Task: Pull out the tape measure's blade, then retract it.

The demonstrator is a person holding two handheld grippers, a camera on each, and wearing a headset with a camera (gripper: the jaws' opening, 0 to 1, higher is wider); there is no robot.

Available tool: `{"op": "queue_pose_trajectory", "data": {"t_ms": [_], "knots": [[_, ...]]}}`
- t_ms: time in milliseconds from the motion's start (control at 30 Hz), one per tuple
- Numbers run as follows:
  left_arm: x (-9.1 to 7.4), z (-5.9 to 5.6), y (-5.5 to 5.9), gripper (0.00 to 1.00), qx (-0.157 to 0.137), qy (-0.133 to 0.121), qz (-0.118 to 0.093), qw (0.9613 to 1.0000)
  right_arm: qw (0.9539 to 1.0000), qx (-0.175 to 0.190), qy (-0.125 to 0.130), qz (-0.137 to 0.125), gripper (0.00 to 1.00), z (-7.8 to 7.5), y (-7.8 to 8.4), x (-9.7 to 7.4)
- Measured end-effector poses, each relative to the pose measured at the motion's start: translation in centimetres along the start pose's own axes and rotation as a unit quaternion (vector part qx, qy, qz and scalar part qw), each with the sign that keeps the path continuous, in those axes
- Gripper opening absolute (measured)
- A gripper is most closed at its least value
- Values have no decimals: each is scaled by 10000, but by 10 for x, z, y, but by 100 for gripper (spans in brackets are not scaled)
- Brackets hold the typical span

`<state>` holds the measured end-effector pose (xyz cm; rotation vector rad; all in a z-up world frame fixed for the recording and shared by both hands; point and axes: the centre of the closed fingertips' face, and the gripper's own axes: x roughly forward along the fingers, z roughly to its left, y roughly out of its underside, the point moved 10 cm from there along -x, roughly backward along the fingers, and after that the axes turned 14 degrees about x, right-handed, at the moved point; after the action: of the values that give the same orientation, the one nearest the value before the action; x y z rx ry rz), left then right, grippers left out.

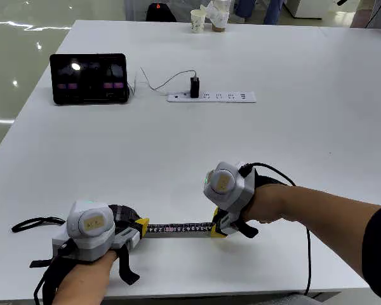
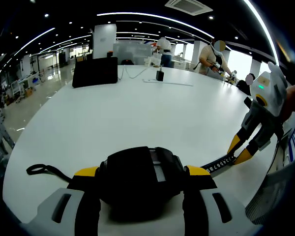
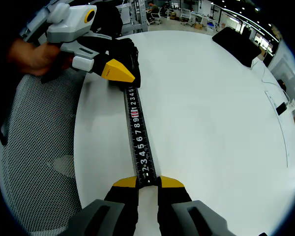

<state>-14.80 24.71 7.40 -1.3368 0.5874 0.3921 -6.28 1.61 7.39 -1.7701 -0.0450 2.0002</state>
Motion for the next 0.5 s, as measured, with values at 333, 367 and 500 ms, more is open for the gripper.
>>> {"op": "queue_pose_trajectory", "data": {"t_ms": [333,367,500], "knots": [[0,0,0,63,0,1,2,10000,10000,3,23,-7,11,1,-2,0],[0,0,0,63,0,0,3,10000,10000,14,24,-14,11,1,-2,0],[0,0,0,63,1,-1,2,10000,10000,24,34,-25,11,3,-3,0]]}}
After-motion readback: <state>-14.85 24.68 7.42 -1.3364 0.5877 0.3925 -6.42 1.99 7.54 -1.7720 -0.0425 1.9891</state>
